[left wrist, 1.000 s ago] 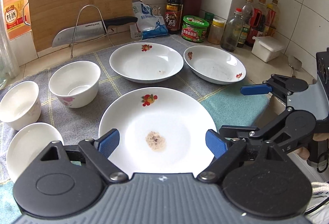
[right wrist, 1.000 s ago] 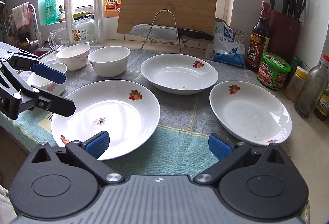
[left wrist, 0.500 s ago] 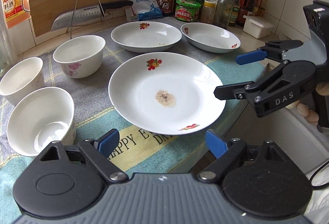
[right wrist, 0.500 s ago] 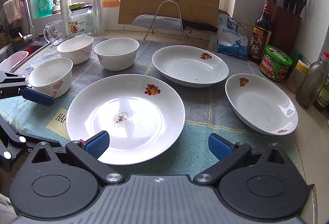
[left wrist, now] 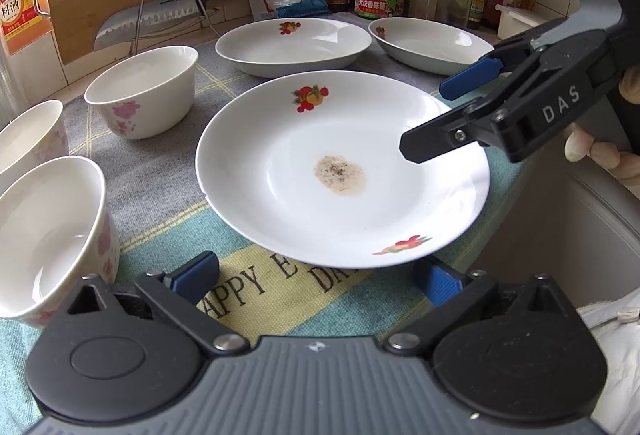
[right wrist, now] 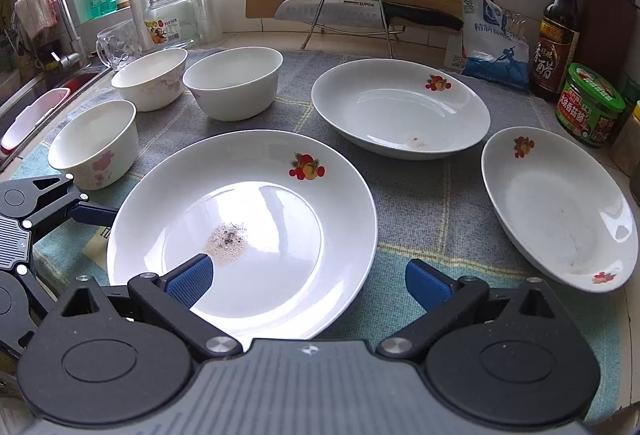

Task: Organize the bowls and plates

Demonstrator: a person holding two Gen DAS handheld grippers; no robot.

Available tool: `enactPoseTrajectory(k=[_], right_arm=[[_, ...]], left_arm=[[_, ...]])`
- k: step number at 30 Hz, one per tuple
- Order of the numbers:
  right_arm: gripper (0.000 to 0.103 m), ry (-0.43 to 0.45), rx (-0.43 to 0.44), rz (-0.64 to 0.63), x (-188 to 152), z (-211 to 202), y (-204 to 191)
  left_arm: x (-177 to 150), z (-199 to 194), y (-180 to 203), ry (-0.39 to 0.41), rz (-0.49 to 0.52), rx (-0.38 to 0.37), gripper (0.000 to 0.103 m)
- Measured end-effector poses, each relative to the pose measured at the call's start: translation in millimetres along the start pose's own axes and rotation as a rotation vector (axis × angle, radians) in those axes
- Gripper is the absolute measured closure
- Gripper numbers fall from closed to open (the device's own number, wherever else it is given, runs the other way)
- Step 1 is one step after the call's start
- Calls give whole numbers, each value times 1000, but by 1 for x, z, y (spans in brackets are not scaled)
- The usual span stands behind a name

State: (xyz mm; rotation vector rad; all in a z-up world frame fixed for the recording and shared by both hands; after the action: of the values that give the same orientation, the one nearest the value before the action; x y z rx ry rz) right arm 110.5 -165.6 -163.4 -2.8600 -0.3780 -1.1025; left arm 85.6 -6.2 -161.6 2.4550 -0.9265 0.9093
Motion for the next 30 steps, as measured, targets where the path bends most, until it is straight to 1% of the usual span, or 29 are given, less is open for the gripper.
enactPoseTrajectory(k=[8,17,23,27,30], right_arm=[[0,-58,124,-24,9,19,7],[0,-134,251,-103,13,33,-3],[0,-159,254,-155,18,41,-5],[0,-182,283,-166,24,45,-3],[0,-224,319,-167,30,50,0]], left_arm=[[2,1,-1,2,19,-15,0],[3,2,0,34,96,-61,0],[4,2,0,38,111,-82,1],[6,3,-1,29,115,-94,1],[6,3,-1,24,121,-97,1]])
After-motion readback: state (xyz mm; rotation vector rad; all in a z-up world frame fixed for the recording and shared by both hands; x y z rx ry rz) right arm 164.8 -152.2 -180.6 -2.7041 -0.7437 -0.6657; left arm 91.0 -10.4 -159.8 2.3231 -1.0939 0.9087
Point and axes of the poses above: each gripper's, at about its wrist camera, not at the fingertips, and z roughly the way its jaws point, y to its right, x to its top, the point moved 7 cm from there along z, roughly the way its jaws point, and after that the axes turned 9 degrees about -x, right-handed, at the moved point
